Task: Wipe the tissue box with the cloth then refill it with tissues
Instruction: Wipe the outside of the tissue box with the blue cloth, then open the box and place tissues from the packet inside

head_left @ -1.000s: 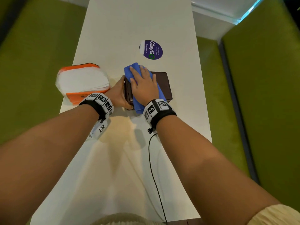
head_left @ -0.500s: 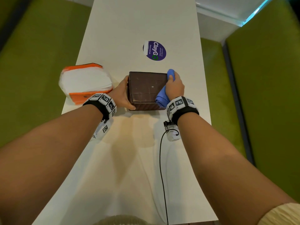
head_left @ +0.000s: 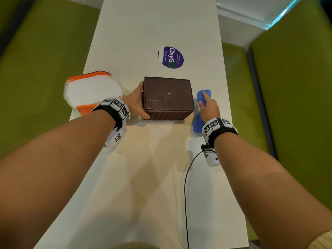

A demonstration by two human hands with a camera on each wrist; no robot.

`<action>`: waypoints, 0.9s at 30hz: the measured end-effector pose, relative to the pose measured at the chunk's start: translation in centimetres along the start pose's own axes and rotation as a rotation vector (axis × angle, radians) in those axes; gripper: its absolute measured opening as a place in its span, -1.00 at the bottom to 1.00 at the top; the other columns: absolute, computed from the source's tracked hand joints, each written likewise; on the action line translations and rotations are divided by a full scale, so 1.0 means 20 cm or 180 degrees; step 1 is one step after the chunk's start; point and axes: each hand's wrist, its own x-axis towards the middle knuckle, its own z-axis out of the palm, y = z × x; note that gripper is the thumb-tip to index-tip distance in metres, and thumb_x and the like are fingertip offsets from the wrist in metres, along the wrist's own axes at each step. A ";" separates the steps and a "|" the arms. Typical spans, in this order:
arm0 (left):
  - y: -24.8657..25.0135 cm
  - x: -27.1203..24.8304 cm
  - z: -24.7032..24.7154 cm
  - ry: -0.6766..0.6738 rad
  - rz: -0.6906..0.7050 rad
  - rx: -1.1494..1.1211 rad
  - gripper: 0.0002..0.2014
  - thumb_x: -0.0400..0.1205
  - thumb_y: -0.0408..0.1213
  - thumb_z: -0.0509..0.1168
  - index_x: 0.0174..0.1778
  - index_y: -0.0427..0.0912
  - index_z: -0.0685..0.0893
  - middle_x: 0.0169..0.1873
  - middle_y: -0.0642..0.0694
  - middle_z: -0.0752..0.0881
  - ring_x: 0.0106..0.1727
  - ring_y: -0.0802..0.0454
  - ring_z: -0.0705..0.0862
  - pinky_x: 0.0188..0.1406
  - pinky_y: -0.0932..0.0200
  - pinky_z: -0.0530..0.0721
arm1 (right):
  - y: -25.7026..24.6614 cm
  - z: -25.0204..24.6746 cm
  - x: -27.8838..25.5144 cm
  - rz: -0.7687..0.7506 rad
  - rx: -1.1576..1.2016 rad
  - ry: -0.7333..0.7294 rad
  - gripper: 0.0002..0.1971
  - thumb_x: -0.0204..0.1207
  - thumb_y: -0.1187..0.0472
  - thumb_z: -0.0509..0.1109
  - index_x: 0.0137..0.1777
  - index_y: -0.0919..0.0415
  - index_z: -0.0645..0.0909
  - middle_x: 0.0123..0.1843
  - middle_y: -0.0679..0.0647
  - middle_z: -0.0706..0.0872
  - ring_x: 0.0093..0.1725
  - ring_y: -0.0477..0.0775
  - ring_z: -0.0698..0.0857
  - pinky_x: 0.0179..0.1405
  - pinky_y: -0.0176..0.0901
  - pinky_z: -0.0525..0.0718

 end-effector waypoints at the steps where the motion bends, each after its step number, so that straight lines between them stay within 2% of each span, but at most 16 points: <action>1: 0.00 0.00 0.00 -0.0005 -0.0023 0.0010 0.28 -0.02 -0.05 0.56 0.59 -0.20 0.02 0.45 -0.03 0.29 0.47 0.16 0.33 0.32 0.62 0.31 | 0.01 0.01 -0.01 0.0043 -0.0291 -0.0073 -0.47 0.71 0.04 0.10 0.66 -0.06 0.12 0.53 0.31 0.37 0.46 0.38 0.43 0.40 0.18 0.42; 2: 0.01 0.01 -0.01 -0.0005 -0.0052 0.0016 0.30 -0.02 -0.06 0.56 0.60 -0.24 0.01 0.45 -0.04 0.29 0.47 0.15 0.33 0.32 0.63 0.30 | 0.02 0.03 -0.01 0.0102 -0.0585 -0.0149 -0.44 0.69 -0.03 0.11 0.66 -0.11 0.06 0.62 0.27 0.25 0.52 0.39 0.34 0.45 0.25 0.35; 4: 0.02 0.01 -0.02 -0.0013 -0.0080 0.0004 0.31 -0.03 -0.05 0.55 0.61 -0.26 0.00 0.47 -0.06 0.29 0.49 0.10 0.32 0.43 0.39 0.30 | 0.02 0.06 -0.02 0.0181 -0.0950 -0.0358 -0.38 0.66 -0.12 0.12 0.67 -0.15 -0.03 0.72 0.23 -0.01 0.63 0.42 0.14 0.55 0.37 0.17; 5: 0.03 0.02 -0.02 -0.0032 -0.0086 0.0001 0.31 -0.04 -0.05 0.55 0.61 -0.26 0.00 0.48 -0.09 0.30 0.50 0.07 0.32 0.47 0.25 0.28 | 0.02 0.07 -0.02 0.0224 -0.1018 -0.0461 -0.36 0.65 -0.14 0.12 0.67 -0.15 -0.05 0.73 0.22 -0.07 0.65 0.43 0.07 0.57 0.40 0.10; 7: 0.04 0.03 -0.03 -0.0081 -0.0108 0.0017 0.31 -0.03 -0.06 0.56 0.61 -0.25 -0.01 0.52 -0.16 0.30 0.53 0.02 0.33 0.51 0.12 0.27 | 0.03 0.09 -0.02 0.0270 -0.1135 -0.0651 -0.35 0.65 -0.15 0.11 0.67 -0.14 -0.07 0.73 0.21 -0.11 0.67 0.43 0.01 0.58 0.43 0.08; 9: 0.04 0.03 -0.04 -0.0112 -0.0169 0.0060 0.33 -0.03 -0.07 0.57 0.62 -0.23 -0.03 0.54 -0.18 0.30 0.55 -0.01 0.33 0.55 0.05 0.27 | 0.03 0.12 -0.02 0.0286 -0.1294 -0.0769 -0.32 0.65 -0.12 0.14 0.68 -0.10 -0.10 0.73 0.24 -0.09 0.68 0.41 -0.01 0.60 0.40 0.11; 11: 0.04 0.04 -0.05 -0.0141 -0.0223 0.0072 0.34 -0.02 -0.08 0.58 0.63 -0.19 -0.04 0.54 -0.16 0.31 0.55 -0.01 0.34 0.56 0.03 0.28 | 0.01 0.09 0.02 0.0317 -0.1431 -0.0950 -0.31 0.65 0.00 0.20 0.68 -0.02 -0.06 0.71 0.30 -0.01 0.68 0.39 0.07 0.63 0.31 0.15; 13: 0.05 0.04 -0.05 -0.0153 -0.0249 0.0042 0.33 -0.01 -0.08 0.59 0.63 -0.19 -0.04 0.54 -0.14 0.31 0.53 0.03 0.36 0.53 0.08 0.30 | -0.07 0.01 0.07 0.0345 -0.1395 -0.1064 -0.45 0.67 0.17 0.18 0.64 0.17 0.17 0.64 0.31 0.25 0.61 0.36 0.29 0.58 0.22 0.31; 14: 0.05 0.04 -0.05 -0.0154 -0.0258 0.0021 0.34 -0.01 -0.08 0.60 0.63 -0.20 -0.04 0.52 -0.13 0.32 0.52 0.05 0.36 0.51 0.11 0.31 | -0.14 -0.05 0.09 0.0339 -0.1345 -0.0959 -0.54 0.67 0.22 0.15 0.56 0.28 0.32 0.58 0.31 0.38 0.55 0.35 0.39 0.53 0.18 0.39; 15: 0.05 0.04 -0.05 -0.0148 -0.0240 -0.0001 0.35 -0.03 -0.06 0.62 0.62 -0.22 -0.03 0.51 -0.13 0.33 0.51 0.07 0.38 0.51 0.14 0.33 | -0.20 -0.11 0.10 0.0353 -0.1258 -0.0806 -0.57 0.65 0.25 0.14 0.49 0.34 0.39 0.54 0.33 0.43 0.52 0.36 0.42 0.51 0.20 0.40; 16: 0.05 0.04 -0.05 -0.0137 -0.0216 -0.0002 0.38 -0.05 -0.02 0.64 0.62 -0.24 -0.02 0.51 -0.12 0.33 0.50 0.08 0.38 0.52 0.18 0.34 | -0.27 -0.16 0.12 0.0376 -0.1133 -0.0614 -0.56 0.62 0.26 0.14 0.49 0.32 0.38 0.56 0.34 0.39 0.56 0.39 0.36 0.53 0.27 0.33; 18: 0.06 0.05 -0.05 -0.0152 -0.0177 0.0027 0.42 -0.07 0.04 0.67 0.62 -0.25 -0.02 0.53 -0.14 0.33 0.53 0.07 0.37 0.52 0.18 0.35 | -0.43 -0.23 0.11 0.0191 -0.1062 -0.0469 -0.39 0.55 0.26 0.17 0.62 0.16 0.17 0.69 0.31 0.11 0.67 0.43 0.05 0.60 0.42 0.07; 20: 0.08 0.05 -0.06 -0.0188 -0.0258 0.0038 0.43 -0.09 0.03 0.66 0.62 -0.23 -0.02 0.55 -0.21 0.33 0.55 -0.02 0.36 0.52 0.08 0.36 | -0.59 -0.25 0.05 -0.0435 -0.1231 -0.0789 -0.19 0.51 0.25 0.25 0.68 0.02 -0.11 0.72 0.26 -0.16 0.69 0.39 -0.20 0.62 0.44 -0.04; 22: 0.09 0.06 -0.06 -0.0187 -0.0417 0.0088 0.40 -0.08 -0.04 0.64 0.63 -0.23 -0.03 0.52 -0.25 0.37 0.56 -0.11 0.38 0.55 -0.09 0.37 | -0.73 -0.22 -0.01 -0.0983 -0.1510 -0.1293 0.01 0.44 0.16 0.41 0.68 -0.04 -0.27 0.72 0.20 -0.28 0.69 0.33 -0.27 0.62 0.43 0.01; 24: 0.09 0.06 -0.06 -0.0142 -0.0504 0.0242 0.42 -0.05 -0.11 0.64 0.65 -0.21 -0.10 0.54 -0.26 0.38 0.58 -0.13 0.36 0.56 -0.17 0.37 | -0.81 -0.13 -0.04 -0.1262 -0.1879 -0.1568 0.20 0.30 -0.04 0.56 0.66 -0.04 -0.34 0.72 0.15 -0.29 0.70 0.30 -0.27 0.60 0.46 0.08; 27: 0.10 0.06 -0.06 -0.0050 -0.0706 0.0499 0.38 0.18 -0.43 0.68 0.66 -0.23 -0.27 0.62 -0.21 0.26 0.61 -0.02 0.28 0.50 0.13 0.33 | -0.84 0.01 -0.07 -0.1507 -0.2403 -0.1514 0.38 0.10 -0.22 0.63 0.65 -0.04 -0.38 0.72 0.22 -0.28 0.70 0.34 -0.22 0.60 0.46 0.07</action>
